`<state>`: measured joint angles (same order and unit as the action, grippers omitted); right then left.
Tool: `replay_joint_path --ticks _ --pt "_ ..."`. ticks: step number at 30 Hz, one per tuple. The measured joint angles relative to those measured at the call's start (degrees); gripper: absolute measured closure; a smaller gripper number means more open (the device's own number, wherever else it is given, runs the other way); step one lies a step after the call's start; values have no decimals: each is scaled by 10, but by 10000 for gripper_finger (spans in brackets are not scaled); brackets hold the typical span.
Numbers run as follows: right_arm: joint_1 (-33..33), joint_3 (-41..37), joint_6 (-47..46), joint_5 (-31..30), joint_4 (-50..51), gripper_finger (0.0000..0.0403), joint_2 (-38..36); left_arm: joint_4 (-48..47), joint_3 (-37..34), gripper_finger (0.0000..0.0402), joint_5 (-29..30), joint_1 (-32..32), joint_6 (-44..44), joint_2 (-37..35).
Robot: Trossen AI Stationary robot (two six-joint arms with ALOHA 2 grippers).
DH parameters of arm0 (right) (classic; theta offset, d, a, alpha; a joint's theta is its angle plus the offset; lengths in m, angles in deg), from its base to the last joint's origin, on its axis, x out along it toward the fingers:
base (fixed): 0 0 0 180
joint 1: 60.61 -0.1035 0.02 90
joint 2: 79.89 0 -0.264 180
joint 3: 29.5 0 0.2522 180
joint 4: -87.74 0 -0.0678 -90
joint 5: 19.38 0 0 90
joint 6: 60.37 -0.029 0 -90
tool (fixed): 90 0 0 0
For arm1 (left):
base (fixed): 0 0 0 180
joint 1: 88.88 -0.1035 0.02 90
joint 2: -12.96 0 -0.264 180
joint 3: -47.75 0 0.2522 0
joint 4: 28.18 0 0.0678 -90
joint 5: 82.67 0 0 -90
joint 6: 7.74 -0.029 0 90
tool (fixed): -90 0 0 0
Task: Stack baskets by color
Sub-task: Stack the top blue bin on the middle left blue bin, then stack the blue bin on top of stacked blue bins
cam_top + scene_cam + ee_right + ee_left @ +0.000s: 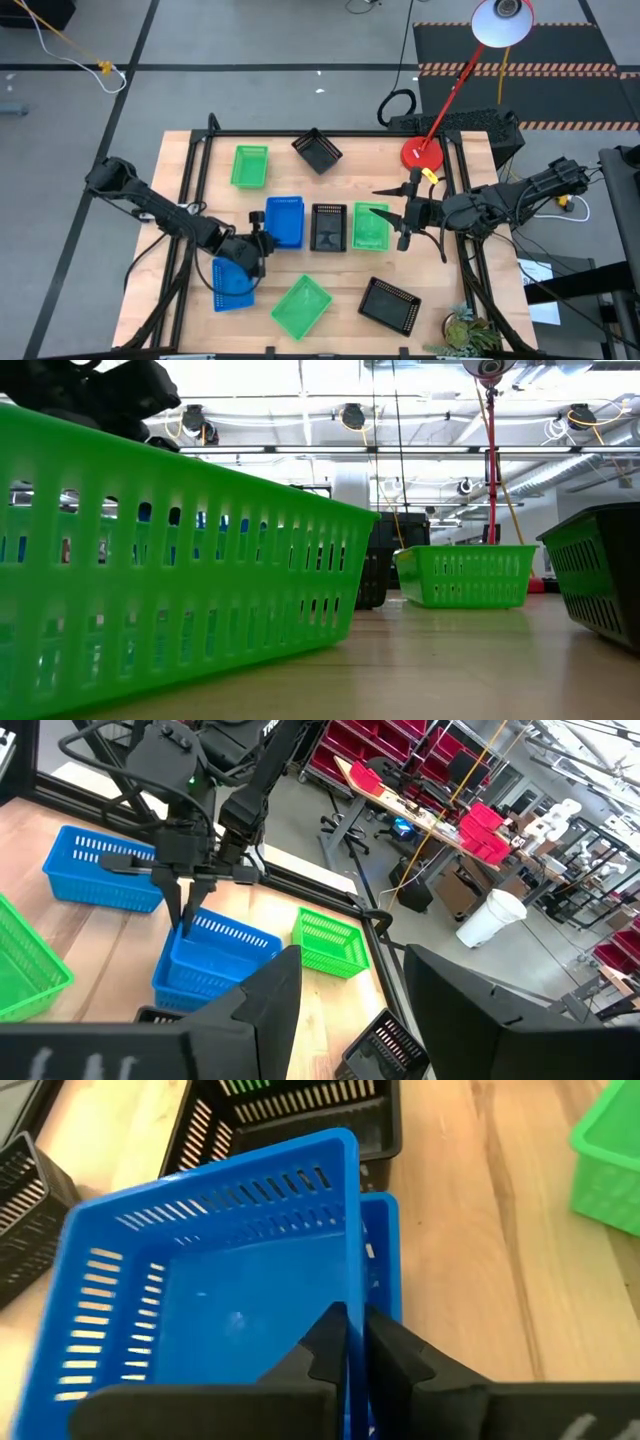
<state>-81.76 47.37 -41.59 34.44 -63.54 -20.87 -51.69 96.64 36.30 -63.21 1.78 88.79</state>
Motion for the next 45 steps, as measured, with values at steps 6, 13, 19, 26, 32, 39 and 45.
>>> replay_joint_path --ticks 6,13,19,26,32,39,45 --pt "0 0 1 0 0 232 0 -18 0 374 -7 -10 2 0" --pt "0 0 0 0 0 232 0 -22 0 372 -9 -11 13 0" --pt "0 0 0 0 0 232 0 -22 0 327 -9 -11 21 0" --pt "0 0 1 0 1 232 0 -5 0 275 -4 -12 35 0" --pt "0 0 1 0 2 232 0 19 1 264 -4 -12 30 -6" --pt "0 0 1 0 16 232 0 9 28 263 -8 -7 58 -22" --pt "0 -1 1 0 54 232 0 -17 74 263 -19 40 73 -35"
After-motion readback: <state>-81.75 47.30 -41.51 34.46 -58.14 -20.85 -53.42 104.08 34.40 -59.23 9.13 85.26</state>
